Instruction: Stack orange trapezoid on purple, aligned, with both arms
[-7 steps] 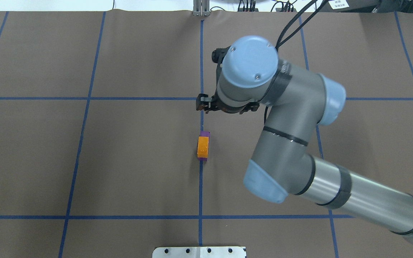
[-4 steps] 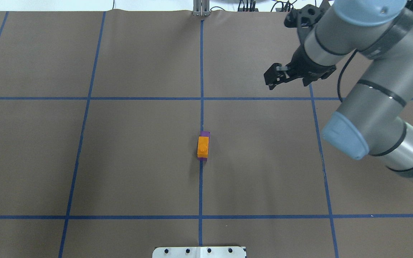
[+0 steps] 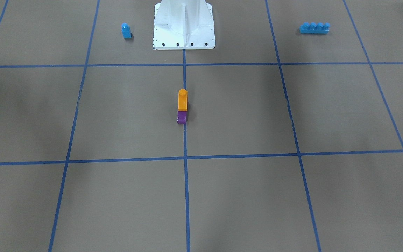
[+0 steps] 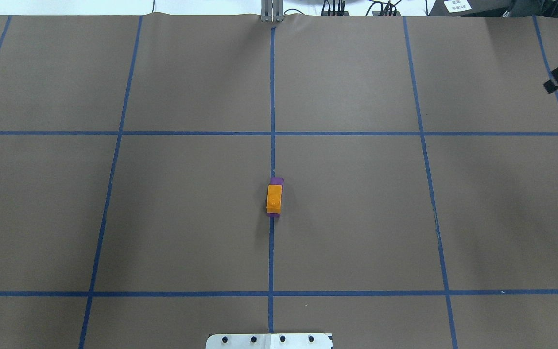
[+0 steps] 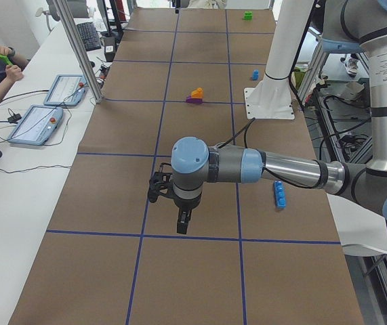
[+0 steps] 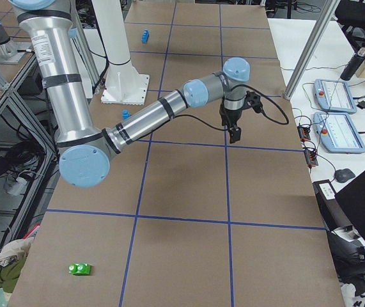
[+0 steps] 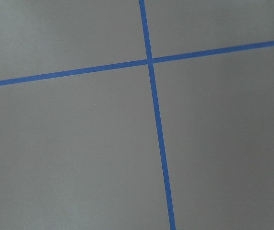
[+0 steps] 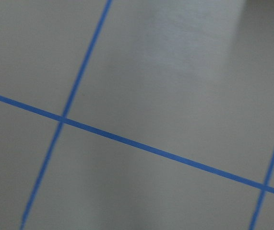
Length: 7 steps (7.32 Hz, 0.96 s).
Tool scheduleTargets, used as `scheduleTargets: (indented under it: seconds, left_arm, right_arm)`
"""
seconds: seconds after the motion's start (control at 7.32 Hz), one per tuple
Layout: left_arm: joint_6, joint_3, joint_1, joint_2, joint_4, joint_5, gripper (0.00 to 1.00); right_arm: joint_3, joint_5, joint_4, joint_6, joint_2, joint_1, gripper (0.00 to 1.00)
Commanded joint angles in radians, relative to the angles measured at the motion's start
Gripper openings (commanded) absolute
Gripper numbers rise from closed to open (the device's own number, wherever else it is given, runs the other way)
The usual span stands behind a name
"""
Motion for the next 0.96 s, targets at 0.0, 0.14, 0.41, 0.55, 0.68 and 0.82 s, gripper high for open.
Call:
scheduleTargets:
  seconds: [0.0, 0.14, 0.41, 0.55, 0.68, 0.82]
  left_arm:
    - [-0.006, 0.000, 0.000, 0.000, -0.021, -0.003, 1.00]
    - [-0.006, 0.000, 0.000, 0.000, -0.021, -0.003, 1.00]
    - [-0.006, 0.000, 0.000, 0.001, -0.021, -0.003, 1.00]
    - [-0.006, 0.002, 0.000, 0.001, -0.021, -0.003, 1.00]
    - [-0.006, 0.002, 0.000, 0.001, -0.021, -0.003, 1.00]
    - [-0.003, 0.003, 0.000, 0.001, -0.021, -0.004, 1.00]
  right_arm:
    - [-0.048, -0.010, 0.009, -0.157, -0.123, 0.142, 1.00]
    - [-0.038, -0.012, 0.022, -0.196, -0.192, 0.157, 1.00]
    - [-0.062, -0.001, 0.138, -0.189, -0.301, 0.167, 1.00]
    - [-0.084, 0.003, 0.141, -0.190, -0.339, 0.167, 1.00]
    - [-0.073, 0.014, 0.144, -0.190, -0.343, 0.174, 1.00]
    - [-0.075, 0.020, 0.132, -0.193, -0.325, 0.174, 1.00]
